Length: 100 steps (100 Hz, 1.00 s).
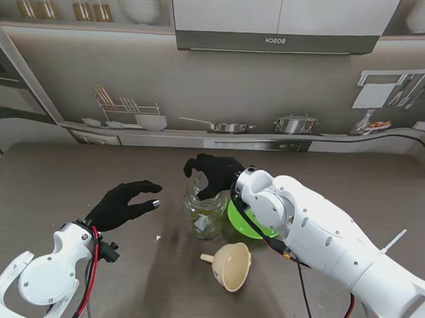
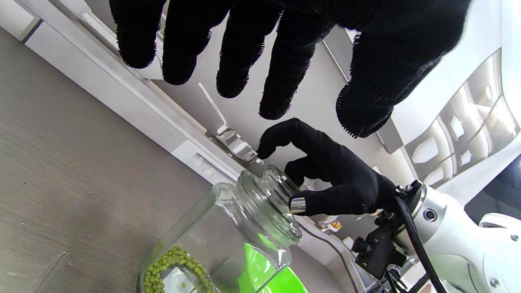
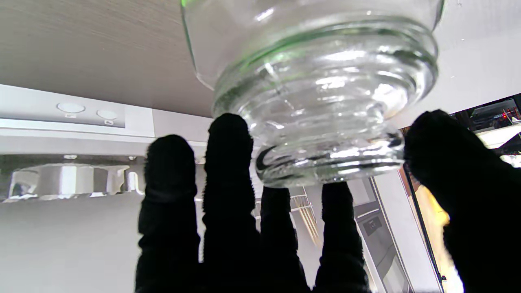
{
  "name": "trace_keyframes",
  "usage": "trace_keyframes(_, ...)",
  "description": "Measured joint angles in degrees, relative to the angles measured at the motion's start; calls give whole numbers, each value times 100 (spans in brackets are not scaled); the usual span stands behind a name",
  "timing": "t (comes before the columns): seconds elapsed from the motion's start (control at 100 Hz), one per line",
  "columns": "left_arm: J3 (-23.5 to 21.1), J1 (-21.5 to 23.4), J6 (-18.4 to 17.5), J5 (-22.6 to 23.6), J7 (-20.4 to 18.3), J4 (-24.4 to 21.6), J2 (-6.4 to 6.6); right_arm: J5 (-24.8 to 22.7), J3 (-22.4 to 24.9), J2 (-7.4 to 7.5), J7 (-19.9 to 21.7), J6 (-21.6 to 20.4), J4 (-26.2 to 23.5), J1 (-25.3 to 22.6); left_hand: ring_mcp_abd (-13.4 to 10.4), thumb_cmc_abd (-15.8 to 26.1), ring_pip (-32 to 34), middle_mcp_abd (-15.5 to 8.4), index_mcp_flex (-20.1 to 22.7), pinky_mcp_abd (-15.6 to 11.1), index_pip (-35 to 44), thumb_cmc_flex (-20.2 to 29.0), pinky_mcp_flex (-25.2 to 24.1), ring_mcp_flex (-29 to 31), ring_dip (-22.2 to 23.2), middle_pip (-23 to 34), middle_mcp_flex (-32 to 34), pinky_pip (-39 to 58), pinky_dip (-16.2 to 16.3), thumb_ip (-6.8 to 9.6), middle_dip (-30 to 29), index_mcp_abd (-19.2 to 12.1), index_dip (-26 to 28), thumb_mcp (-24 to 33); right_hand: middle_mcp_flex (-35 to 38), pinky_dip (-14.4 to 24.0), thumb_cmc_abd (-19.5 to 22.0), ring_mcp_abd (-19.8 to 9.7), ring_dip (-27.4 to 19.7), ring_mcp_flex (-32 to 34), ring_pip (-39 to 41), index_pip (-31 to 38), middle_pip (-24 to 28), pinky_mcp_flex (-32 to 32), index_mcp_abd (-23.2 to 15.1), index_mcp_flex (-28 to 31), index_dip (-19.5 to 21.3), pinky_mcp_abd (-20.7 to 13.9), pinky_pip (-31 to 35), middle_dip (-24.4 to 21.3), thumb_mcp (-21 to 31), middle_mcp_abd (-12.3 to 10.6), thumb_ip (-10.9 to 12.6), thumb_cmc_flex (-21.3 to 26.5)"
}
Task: Pour mung beans into a glass jar with a funnel
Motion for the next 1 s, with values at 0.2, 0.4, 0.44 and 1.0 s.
trace_keyframes(0.2,2,-8,0,1,-1,3,0,-22,0,3,-22,-19,-3,0,0,0,0,1,0,1,0,0,0,0,0,0,0,0,0,0,0,0,0,0,-65,-1,25,-15,-38,-67,-110,-426,-129,-64,171,-66,-85,3,-74,-181,4,46,65,-50)
trace_keyframes(0.4,4,-11,-3,1,2,6,0,45,99,17,116,52,-114,-26,0,0,0,2,1,2,1,0,0,0,0,0,0,0,1,0,0,0,0,0,-70,-3,122,47,-507,-426,-917,-771,-507,-219,311,-74,-168,314,-363,-531,-246,104,66,-247)
trace_keyframes(0.44,5,-11,-5,-6,6,6,0,141,165,19,174,129,-173,-62,0,0,0,2,1,2,1,0,0,0,0,0,0,0,1,0,0,0,0,0,-71,-5,202,301,-973,-550,-1522,-846,-592,-227,314,-74,-219,380,-437,-617,-385,104,66,-260)
trace_keyframes(1.0,53,-40,-21,-29,37,29,-2,149,1311,147,257,729,-1024,-998,0,0,0,21,-101,4,-2,0,1,0,0,0,0,0,4,0,0,-3,18,-1,255,-161,1018,470,-1773,-634,-2874,-1145,-1016,-547,369,177,-290,657,-1116,-910,-1433,-32,79,-380)
